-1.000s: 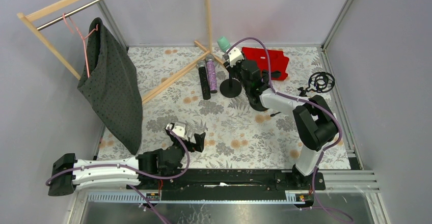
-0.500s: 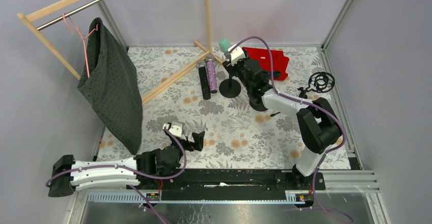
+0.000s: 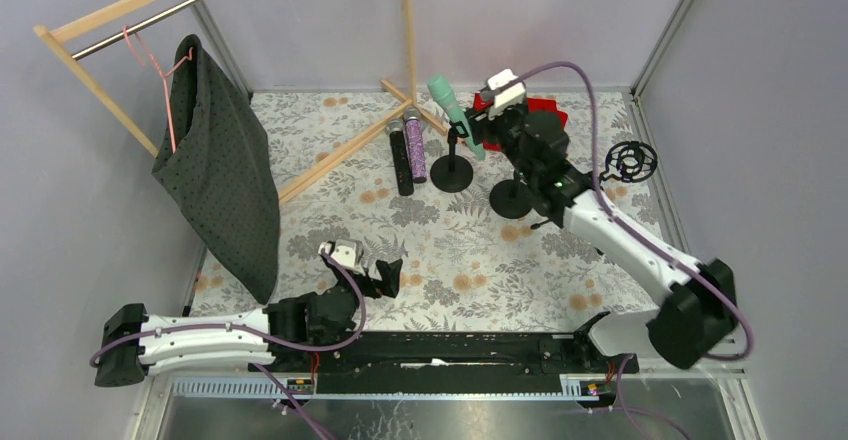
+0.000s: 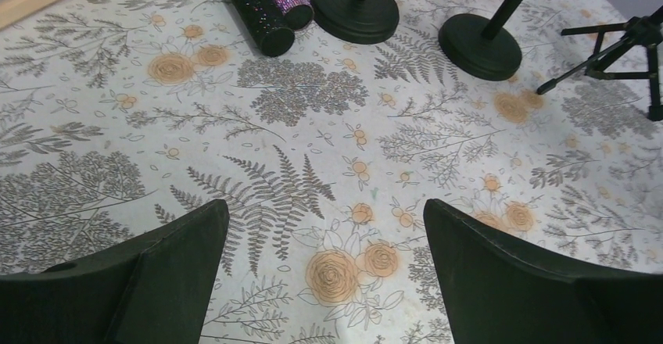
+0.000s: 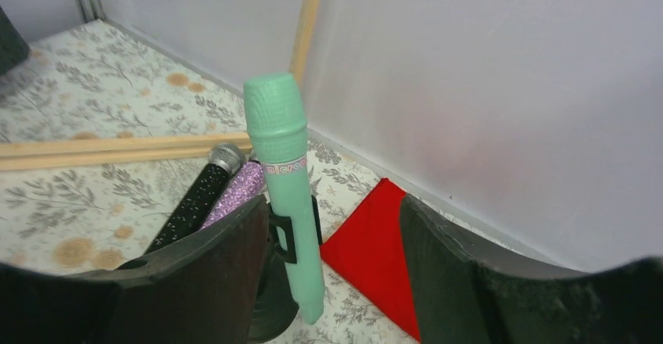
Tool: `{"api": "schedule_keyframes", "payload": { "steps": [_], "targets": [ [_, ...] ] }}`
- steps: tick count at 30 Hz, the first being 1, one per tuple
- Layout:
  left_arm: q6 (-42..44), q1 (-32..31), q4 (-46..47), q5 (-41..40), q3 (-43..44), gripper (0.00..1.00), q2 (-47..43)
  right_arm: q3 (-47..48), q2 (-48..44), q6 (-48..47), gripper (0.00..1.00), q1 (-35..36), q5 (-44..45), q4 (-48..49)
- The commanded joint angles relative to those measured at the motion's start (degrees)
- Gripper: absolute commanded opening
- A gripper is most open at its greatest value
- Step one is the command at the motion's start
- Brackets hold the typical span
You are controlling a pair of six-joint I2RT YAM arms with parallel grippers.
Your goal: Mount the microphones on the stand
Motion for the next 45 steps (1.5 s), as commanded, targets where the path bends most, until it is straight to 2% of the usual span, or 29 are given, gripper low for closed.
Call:
{"api": "schedule_keyframes", "payload": {
  "steps": [1,6,8,12,15,18,22,31,36,42,45],
  "targets": [
    [-3.5,-0.1,2.2,2.2,2.3,0.99,-0.3,0.5,-10.2,8.8,0.69,0.0,3.9,-12.7],
    [1.7,0.0,9.6,5.2,3.4,0.99,3.7,-2.7,-19.4,19.0,0.68,0.0,8.3,-25.8],
    [-0.4,1.4,9.7,6.5,5.4,0.99,6.4,-5.4,-23.1,25.8,0.69,0.0,8.4,-29.8],
    [-6.3,13.4,13.1,24.3,7.9,0.99,10.0,-11.6,-30.1,33.5,0.69,0.0,8.8,-34.8],
    [-6.0,20.7,15.8,30.7,8.8,0.99,13.7,-17.4,-34.2,37.9,0.69,0.0,8.2,-34.0],
    [-2.2,23.5,15.3,32.8,11.4,0.99,17.1,-22.8,-35.4,41.3,0.69,0.0,7.6,-31.6],
    [2.7,24.7,12.0,32.4,14.1,0.99,18.5,-28.8,-32.6,42.4,0.69,0.0,10.8,-24.4],
    [3.6,24.7,6.6,27.3,9.2,0.99,11.8,-29.7,-17.7,36.7,0.68,-2.9,13.9,-8.1],
    [4.0,22.2,4.1,23.6,7.2,0.99,8.0,-33.2,-12.8,36.4,0.66,-7.5,12.2,4.0],
    [7.1,16.8,2.3,16.9,7.2,0.98,7.7,-36.0,-7.6,32.8,0.63,-9.0,7.3,18.8],
    [7.3,15.9,2.1,15.3,6.6,0.98,7.7,-36.1,-5.1,31.7,0.62,-9.1,8.4,22.8]
  ]
}}
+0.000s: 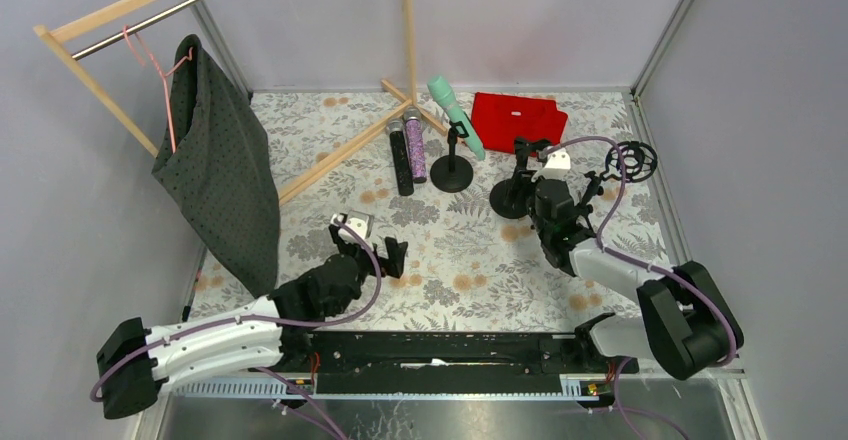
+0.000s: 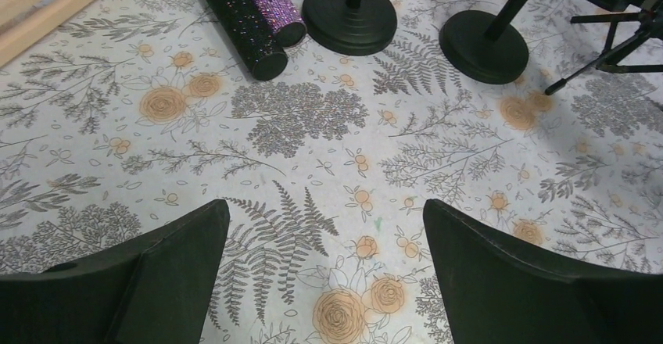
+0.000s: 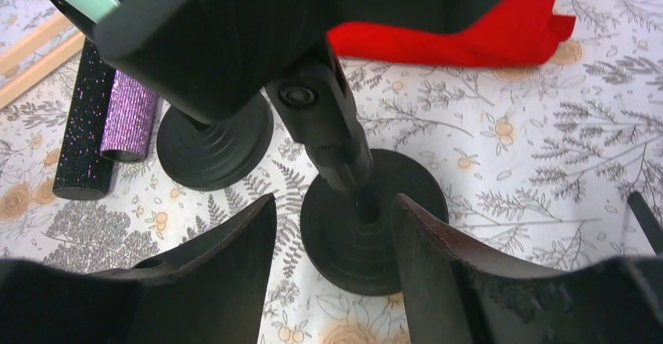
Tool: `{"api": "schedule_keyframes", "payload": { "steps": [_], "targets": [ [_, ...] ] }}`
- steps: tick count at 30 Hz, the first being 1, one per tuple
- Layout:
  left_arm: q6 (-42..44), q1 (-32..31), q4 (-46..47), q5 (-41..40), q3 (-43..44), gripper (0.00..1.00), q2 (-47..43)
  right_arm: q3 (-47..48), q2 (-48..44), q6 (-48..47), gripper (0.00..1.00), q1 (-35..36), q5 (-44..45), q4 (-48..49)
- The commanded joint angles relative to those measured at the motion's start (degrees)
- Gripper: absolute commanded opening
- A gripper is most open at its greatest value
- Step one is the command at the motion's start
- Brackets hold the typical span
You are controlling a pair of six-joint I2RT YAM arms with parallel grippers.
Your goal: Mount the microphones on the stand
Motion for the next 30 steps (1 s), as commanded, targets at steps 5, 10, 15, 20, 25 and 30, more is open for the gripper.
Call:
{"api": "schedule_keyframes", "payload": {
  "steps": [5,10,15,20,25,30],
  "targets": [
    [0.7,-1.0,1.0,-6.0,-3.6,0.98,-2.4,1.2,6.7,-4.0,0.58,-1.3,1.9,16.2],
    [0.7,-0.9,3.2,-6.7,-5.9,0.98,-5.6,2.2,11.1,-7.1,0.48,-1.6,0.6,21.0],
    [1.1,-0.9,4.7,-7.0,-6.9,0.98,-6.4,1.7,14.2,-9.0,0.41,-1.7,-1.7,26.6],
    [1.3,-0.9,5.2,-7.0,-6.7,0.98,-5.2,-0.2,16.5,-11.2,0.31,-1.6,-4.3,33.9],
    [1.5,-0.9,5.9,-6.3,-6.6,0.98,-3.9,-1.7,16.1,-13.4,0.16,-1.6,-5.1,36.3],
    [1.8,-0.9,6.3,-6.0,-6.1,0.98,-2.5,-5.5,11.8,-15.6,0.0,-1.6,-9.9,39.4]
  ]
}}
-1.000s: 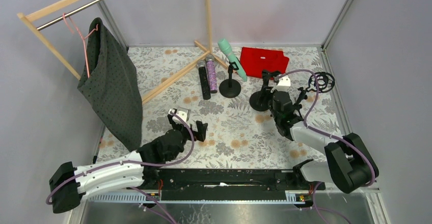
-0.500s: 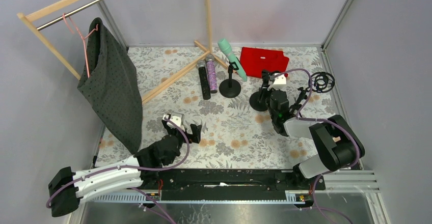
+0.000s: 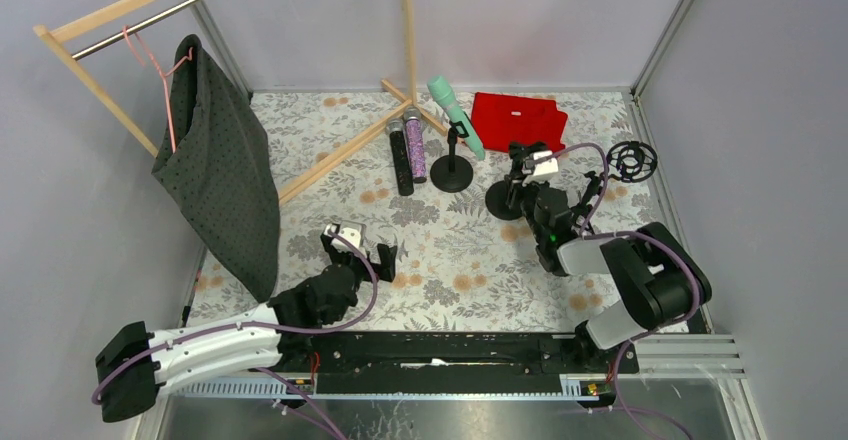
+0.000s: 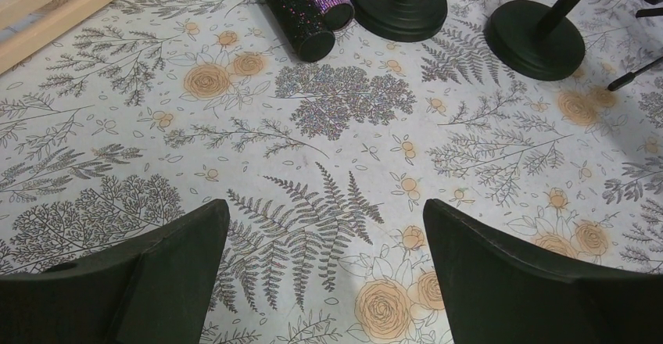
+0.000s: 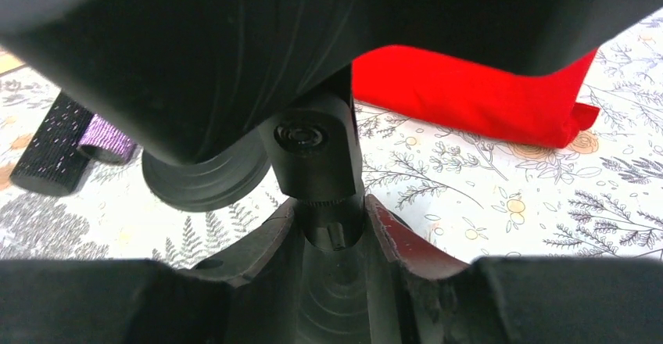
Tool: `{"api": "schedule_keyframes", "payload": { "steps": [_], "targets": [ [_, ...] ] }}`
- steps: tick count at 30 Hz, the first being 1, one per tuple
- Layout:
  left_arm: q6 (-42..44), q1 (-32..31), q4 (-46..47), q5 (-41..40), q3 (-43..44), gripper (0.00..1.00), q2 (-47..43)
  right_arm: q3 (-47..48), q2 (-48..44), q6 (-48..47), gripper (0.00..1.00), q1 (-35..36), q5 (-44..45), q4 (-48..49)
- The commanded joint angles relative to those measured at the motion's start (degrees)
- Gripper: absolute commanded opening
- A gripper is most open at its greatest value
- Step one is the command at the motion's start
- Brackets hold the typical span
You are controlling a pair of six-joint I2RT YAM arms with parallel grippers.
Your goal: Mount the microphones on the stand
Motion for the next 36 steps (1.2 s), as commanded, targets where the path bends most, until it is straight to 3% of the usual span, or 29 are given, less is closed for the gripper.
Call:
{"api": "schedule_keyframes", "payload": {
  "steps": [1,5,10,18,26,30,36],
  "targets": [
    [0.7,-0.1,3.4,-0.3,0.6,0.98,1.1,-2.6,-6.0,-3.8,0.0,-0.2,-6.2,8.4],
    [0.7,-0.1,3.5,-0.1,0.6,0.98,1.3,-3.3,-12.6,-1.6,0.0,-0.1,-12.8,0.1],
    [0.7,-0.1,3.7,0.0,0.5,0.98,1.2,-7.4,-18.4,2.1,0.0,1.7,-17.8,-1.9],
    [0.7,-0.2,4.0,-0.2,0.7,0.98,2.0,-10.4,-24.2,1.2,0.0,15.8,-13.3,-5.4],
    [-0.8,-0.1,2.9,-2.6,0.5,0.98,0.4,-10.0,-23.9,1.4,0.0,28.9,-6.0,-6.9],
    [-3.9,-0.1,-0.2,-5.8,1.8,0.99,0.1,-10.3,-20.8,1.8,0.1,33.4,-3.6,-5.6],
    [-9.7,-0.1,-0.9,-6.3,6.9,0.99,3.8,-11.3,-20.7,2.4,0.43,35.9,-1.6,-6.0]
  ]
}}
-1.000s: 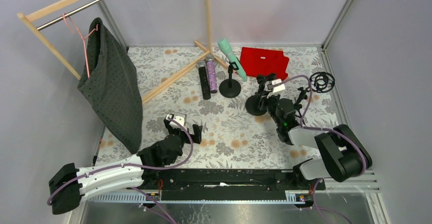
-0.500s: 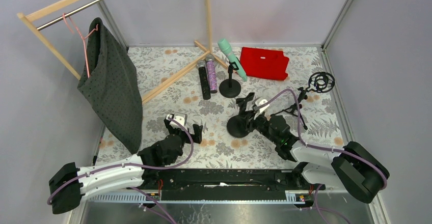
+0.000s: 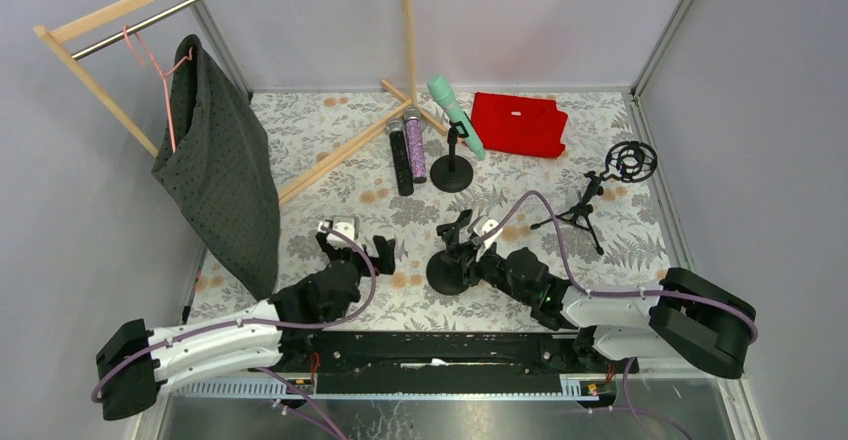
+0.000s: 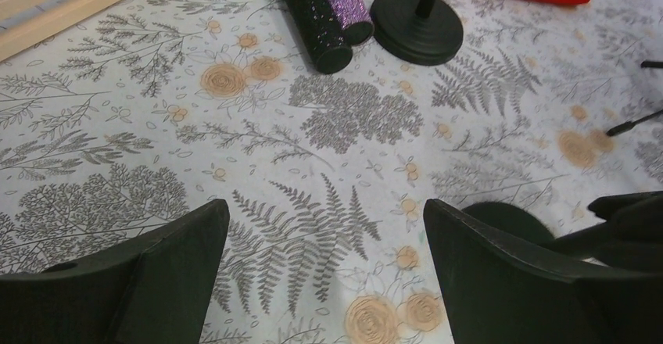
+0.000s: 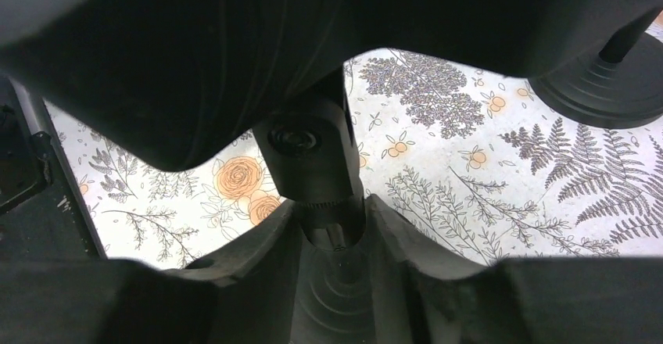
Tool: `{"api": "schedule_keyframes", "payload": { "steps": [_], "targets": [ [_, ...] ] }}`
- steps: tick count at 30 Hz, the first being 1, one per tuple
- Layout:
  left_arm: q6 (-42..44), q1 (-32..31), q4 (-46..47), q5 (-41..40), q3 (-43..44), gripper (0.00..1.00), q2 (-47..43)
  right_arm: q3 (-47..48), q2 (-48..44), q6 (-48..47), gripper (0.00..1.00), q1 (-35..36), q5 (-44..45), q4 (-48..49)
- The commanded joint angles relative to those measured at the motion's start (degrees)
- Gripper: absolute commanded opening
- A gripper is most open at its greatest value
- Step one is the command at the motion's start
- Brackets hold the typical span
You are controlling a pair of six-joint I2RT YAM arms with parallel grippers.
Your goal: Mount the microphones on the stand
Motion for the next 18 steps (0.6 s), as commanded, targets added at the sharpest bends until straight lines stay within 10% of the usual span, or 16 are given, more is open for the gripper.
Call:
{"api": "schedule_keyframes", "payload": {
  "steps": [1,7,18],
  "targets": [
    [-4.6,0.1,2.3,-2.3,5.9,0.99,3.9,-0.2,-1.9,1.2,0.49,0.9,3.8,4.0],
    [-8.6,9.8,4.0,6.4,12.4,0.99,14.5,1.2,-12.1,-0.6,0.78,0.9,5.1,-10.1],
    [-9.8,26.0,14.0,21.2,25.4,0.98,37.0,-1.4,-36.1,7.2,0.82,0.9,7.3,-31.3]
  ]
}}
